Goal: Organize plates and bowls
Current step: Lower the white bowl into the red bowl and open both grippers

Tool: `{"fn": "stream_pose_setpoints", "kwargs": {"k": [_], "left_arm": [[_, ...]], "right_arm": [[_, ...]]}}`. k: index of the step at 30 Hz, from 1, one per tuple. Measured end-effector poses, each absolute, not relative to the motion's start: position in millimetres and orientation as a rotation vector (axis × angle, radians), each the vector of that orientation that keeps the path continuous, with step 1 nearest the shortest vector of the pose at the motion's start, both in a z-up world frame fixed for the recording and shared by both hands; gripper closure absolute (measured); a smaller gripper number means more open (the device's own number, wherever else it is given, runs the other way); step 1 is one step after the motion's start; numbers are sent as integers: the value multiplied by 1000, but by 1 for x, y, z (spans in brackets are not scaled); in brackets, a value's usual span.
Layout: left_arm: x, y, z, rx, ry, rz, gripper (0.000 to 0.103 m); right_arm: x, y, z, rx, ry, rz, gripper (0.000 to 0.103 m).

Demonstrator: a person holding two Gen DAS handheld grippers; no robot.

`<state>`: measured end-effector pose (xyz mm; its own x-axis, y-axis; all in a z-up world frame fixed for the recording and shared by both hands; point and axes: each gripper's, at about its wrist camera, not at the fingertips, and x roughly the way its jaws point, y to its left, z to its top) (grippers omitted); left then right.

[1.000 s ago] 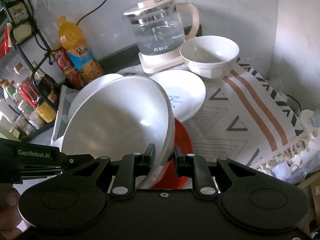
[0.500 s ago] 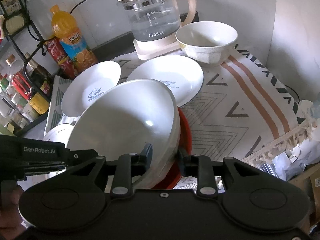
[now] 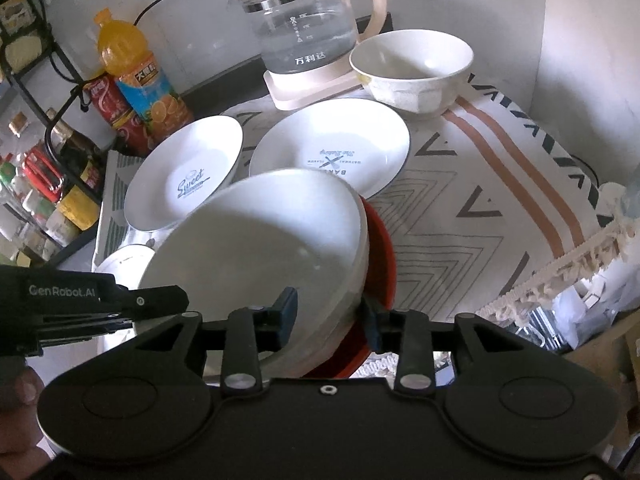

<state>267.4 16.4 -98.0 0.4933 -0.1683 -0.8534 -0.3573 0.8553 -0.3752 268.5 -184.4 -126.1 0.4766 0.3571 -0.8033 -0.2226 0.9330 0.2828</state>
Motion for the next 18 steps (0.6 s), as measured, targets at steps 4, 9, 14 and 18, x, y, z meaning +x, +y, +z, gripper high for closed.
{"fn": "stream_pose_setpoints", "kwargs": {"k": [4, 9, 14, 18], "left_arm": [[267, 20, -91, -562, 1052, 117, 85], [270, 21, -80, -553, 1034, 124, 68], [281, 18, -73, -556, 1018, 136, 49], [294, 13, -69, -538, 1007, 153, 39]], "right_arm": [[265, -185, -122, 157, 1005, 360, 55], [263, -190, -110, 155, 975, 333, 45], [267, -205, -97, 176, 934, 318, 37], [275, -220, -92, 201, 909, 298, 28]]}}
